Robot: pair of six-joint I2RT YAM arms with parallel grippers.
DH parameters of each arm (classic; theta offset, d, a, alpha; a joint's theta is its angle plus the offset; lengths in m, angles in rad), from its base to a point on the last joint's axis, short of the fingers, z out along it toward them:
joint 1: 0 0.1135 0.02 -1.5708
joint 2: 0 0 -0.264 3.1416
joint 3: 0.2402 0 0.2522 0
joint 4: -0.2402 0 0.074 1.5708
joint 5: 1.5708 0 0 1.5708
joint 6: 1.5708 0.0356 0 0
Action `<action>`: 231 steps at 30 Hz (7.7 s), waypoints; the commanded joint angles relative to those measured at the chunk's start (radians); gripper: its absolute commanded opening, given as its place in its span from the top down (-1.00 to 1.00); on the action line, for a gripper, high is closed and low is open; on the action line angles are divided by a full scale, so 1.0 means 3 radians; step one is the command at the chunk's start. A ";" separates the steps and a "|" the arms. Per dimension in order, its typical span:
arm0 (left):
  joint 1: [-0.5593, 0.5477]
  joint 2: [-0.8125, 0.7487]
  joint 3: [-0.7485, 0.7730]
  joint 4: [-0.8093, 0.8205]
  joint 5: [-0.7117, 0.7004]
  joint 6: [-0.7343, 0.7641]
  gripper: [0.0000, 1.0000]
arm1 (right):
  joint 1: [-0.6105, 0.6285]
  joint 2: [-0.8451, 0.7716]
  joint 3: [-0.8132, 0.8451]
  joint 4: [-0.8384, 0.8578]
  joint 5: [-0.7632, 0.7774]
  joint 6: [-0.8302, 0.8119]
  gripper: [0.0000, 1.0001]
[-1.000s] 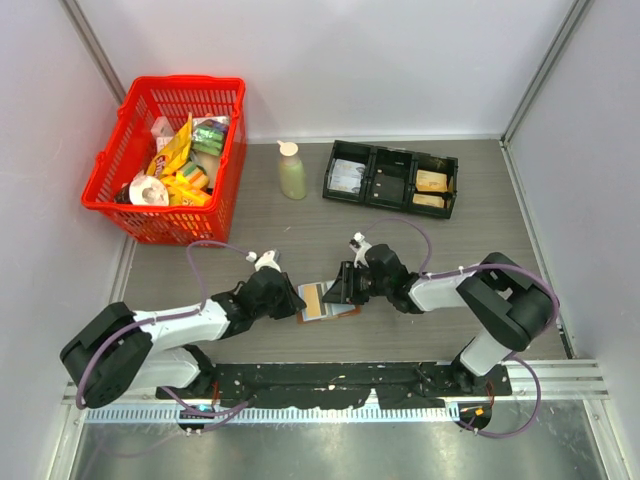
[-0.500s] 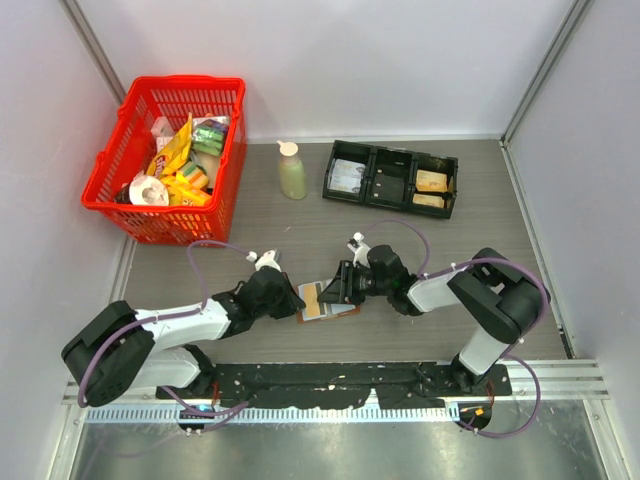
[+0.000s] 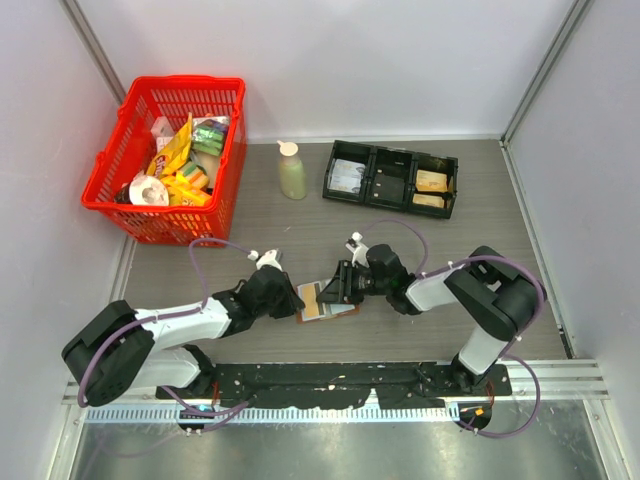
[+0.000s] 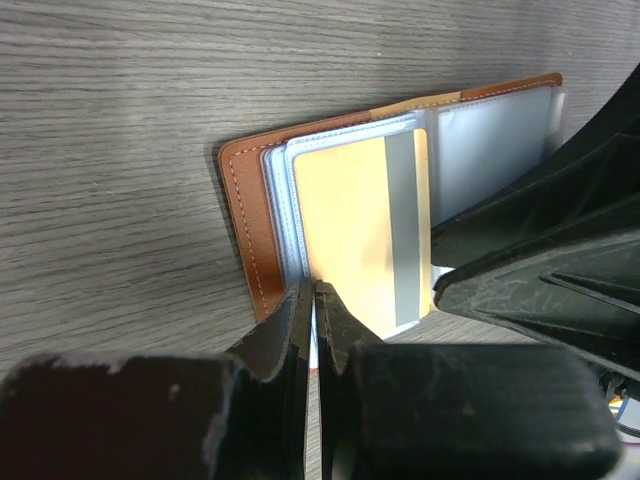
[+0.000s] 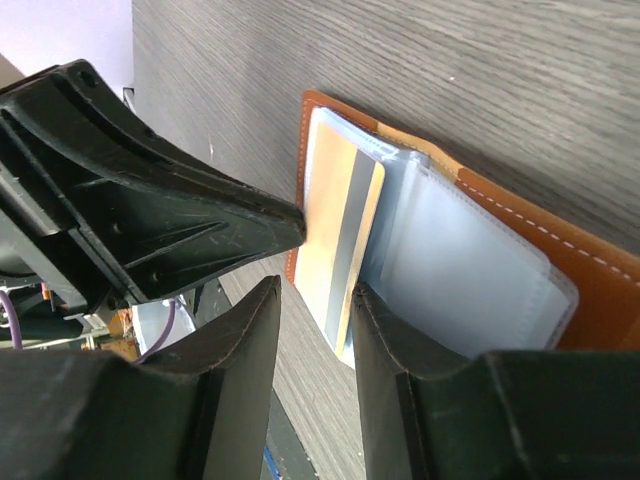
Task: Take the credit cards out of the card holder
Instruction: Remove the credit card from the card holder, then place the credit card in the storage box.
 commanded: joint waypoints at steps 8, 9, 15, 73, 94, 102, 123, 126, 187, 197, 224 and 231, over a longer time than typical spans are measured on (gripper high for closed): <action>-0.0007 0.0121 0.0076 0.0036 0.0121 0.0077 0.88 | 0.0125 0.0369 0.0264 0.0601 -0.0152 0.0235 0.21; -0.0002 0.0136 0.0076 0.0046 0.0126 0.0077 0.88 | 0.0125 0.0409 0.0274 0.0678 -0.0167 0.0281 0.21; -0.0002 0.0162 0.0082 0.0031 0.0131 0.0087 0.88 | 0.0140 0.0379 0.0213 0.1098 -0.0402 0.0435 0.35; -0.0002 -0.0391 0.0368 -0.0046 0.0136 0.0445 0.79 | -0.0162 0.0389 -0.0212 0.0975 -0.0413 0.0302 0.93; -0.0023 0.0412 0.0465 -0.0195 0.0187 0.0598 1.00 | -0.0131 0.0481 0.0100 0.0658 -0.0377 0.0410 0.24; -0.0023 0.0382 0.0429 -0.0281 0.0131 0.0614 1.00 | -0.0171 0.0333 0.0100 0.0418 -0.0458 0.0297 0.43; -0.0023 0.0295 0.0373 -0.0368 0.0095 0.0578 1.00 | -0.0525 -0.0638 -0.0018 -0.0813 -0.0290 -0.0439 0.98; -0.0023 0.0244 0.0393 -0.0338 0.0115 0.0547 1.00 | -0.0535 -0.0893 0.0064 -0.1233 -0.0142 -0.0739 0.98; -0.1690 -0.0033 0.0634 0.1784 -0.1679 0.4955 -0.45 | -0.0402 -0.1912 0.1455 -0.3330 0.0671 0.0210 0.98; -0.1787 0.0325 0.0726 0.2050 -0.1965 0.5159 0.33 | -0.0407 -0.1932 0.1414 -0.3274 0.0717 0.0302 0.98; -0.0622 -0.0656 0.0353 0.1288 -0.0576 0.2446 1.00 | -0.0407 -0.2423 0.1128 -0.1935 0.1372 -0.0945 -0.75; 0.0150 -0.0907 -0.0015 0.1967 0.0436 0.1132 1.00 | -0.0514 -0.2479 0.0607 -0.1123 0.0442 -0.1145 -0.71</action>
